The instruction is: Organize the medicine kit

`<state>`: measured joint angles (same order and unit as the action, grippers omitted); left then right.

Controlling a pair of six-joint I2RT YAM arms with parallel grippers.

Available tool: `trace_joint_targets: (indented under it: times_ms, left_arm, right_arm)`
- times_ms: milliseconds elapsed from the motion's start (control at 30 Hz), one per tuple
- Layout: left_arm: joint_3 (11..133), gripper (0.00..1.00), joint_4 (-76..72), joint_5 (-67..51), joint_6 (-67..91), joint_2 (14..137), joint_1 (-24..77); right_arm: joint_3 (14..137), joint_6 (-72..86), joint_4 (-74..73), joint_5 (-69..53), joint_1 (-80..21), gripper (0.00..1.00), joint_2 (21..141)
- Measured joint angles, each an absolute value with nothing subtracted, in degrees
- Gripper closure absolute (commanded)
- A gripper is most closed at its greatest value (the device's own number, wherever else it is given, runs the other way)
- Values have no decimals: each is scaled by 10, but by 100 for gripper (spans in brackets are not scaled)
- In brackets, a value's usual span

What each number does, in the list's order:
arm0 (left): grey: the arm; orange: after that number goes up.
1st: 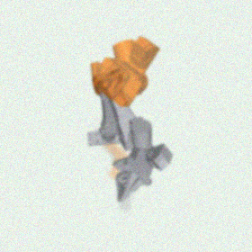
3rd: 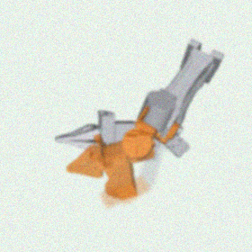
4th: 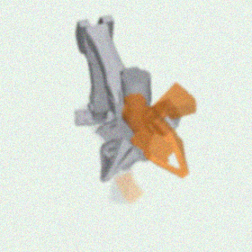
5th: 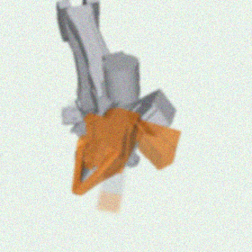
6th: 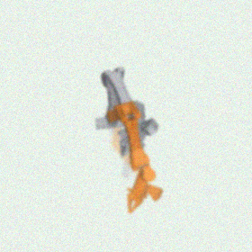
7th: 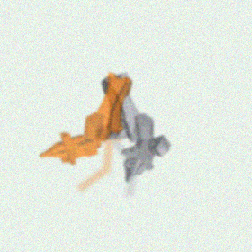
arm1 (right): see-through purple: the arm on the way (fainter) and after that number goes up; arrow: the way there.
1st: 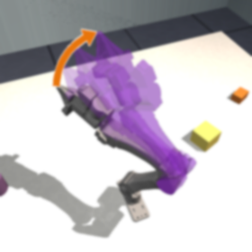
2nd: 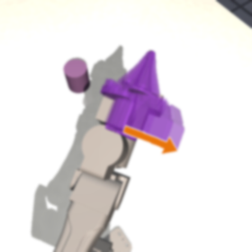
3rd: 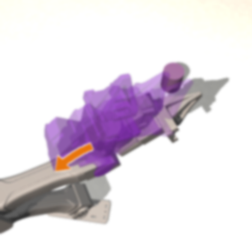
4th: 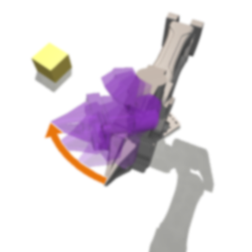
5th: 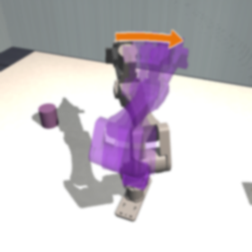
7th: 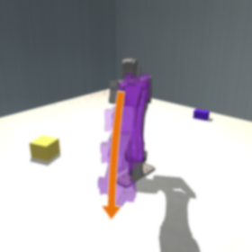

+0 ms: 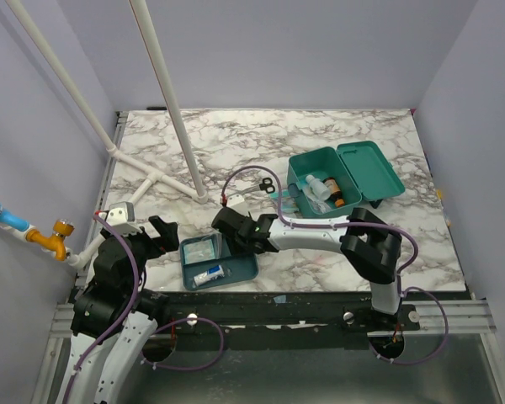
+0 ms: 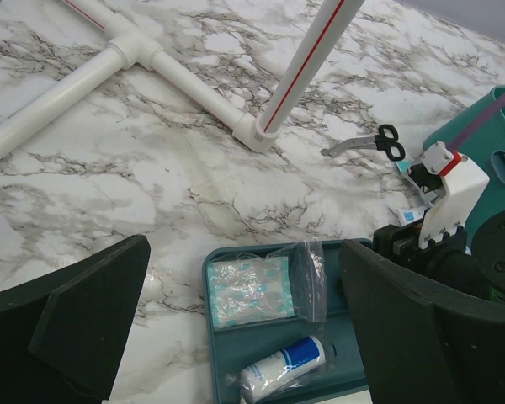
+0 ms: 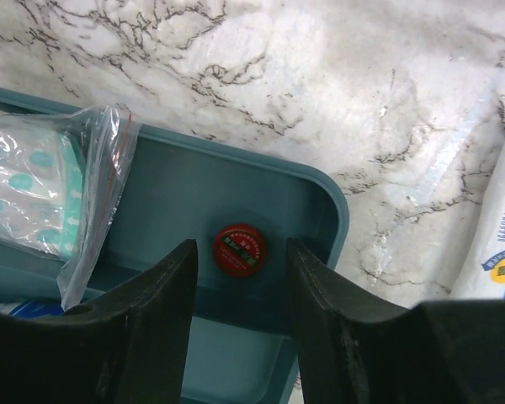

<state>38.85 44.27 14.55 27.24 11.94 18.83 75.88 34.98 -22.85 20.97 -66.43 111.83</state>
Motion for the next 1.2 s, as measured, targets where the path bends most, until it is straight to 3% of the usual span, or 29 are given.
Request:
trace_joint_targets:
  times_ms: [200,600,1200]
  left_arm:
    - [389,1,443,145,272,119,188]
    - [389,1,442,145,272,119,188]
    - [389,1,442,145,272,119,188]
  right_arm:
    - [775,340,-250,244,-664,42,1104]
    - [776,266,-274,367,-642,41,1047]
    - [822,118,-262,446,-544,41,1177]
